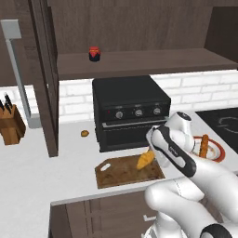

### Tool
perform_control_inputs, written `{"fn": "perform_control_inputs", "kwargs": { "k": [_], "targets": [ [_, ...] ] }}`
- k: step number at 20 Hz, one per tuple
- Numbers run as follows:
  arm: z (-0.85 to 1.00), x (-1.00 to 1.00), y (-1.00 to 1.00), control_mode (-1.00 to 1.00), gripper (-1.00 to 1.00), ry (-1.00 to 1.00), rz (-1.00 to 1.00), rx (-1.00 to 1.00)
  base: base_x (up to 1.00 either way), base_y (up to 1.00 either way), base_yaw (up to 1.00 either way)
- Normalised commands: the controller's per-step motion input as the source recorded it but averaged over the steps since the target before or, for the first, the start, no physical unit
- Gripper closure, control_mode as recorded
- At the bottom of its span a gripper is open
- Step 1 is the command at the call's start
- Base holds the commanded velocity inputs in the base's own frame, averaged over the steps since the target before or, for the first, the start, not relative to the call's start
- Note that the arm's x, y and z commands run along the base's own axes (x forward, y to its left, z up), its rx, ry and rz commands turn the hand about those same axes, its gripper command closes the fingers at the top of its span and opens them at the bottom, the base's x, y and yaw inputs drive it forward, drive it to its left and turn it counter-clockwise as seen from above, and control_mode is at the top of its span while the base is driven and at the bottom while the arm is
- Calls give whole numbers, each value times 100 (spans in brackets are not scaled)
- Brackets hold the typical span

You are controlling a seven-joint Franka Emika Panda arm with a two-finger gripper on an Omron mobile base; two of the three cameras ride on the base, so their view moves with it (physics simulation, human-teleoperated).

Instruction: From the different types of pastries on the counter, select a croissant and place it on the cutting board. Then retrieve a jar of jam from the cabinet and place it alongside the croissant on the cutting board.

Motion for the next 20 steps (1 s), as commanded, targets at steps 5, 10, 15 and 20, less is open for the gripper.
{"fn": "perform_control_inputs", "kwargs": {
  "k": [5, 10, 15, 20],
  "targets": [
    [-43, 12, 2, -100, 100, 4, 0, 0, 0, 0, 0],
    [-22, 7, 1, -100, 100, 1, 0, 0, 0, 0, 0],
    [-10, 0, 8, -100, -100, 0, 0, 0, 0, 0, 0],
    [-1, -23, 0, -100, -100, 0, 3, 0, 0, 0, 0]
  ]
}}
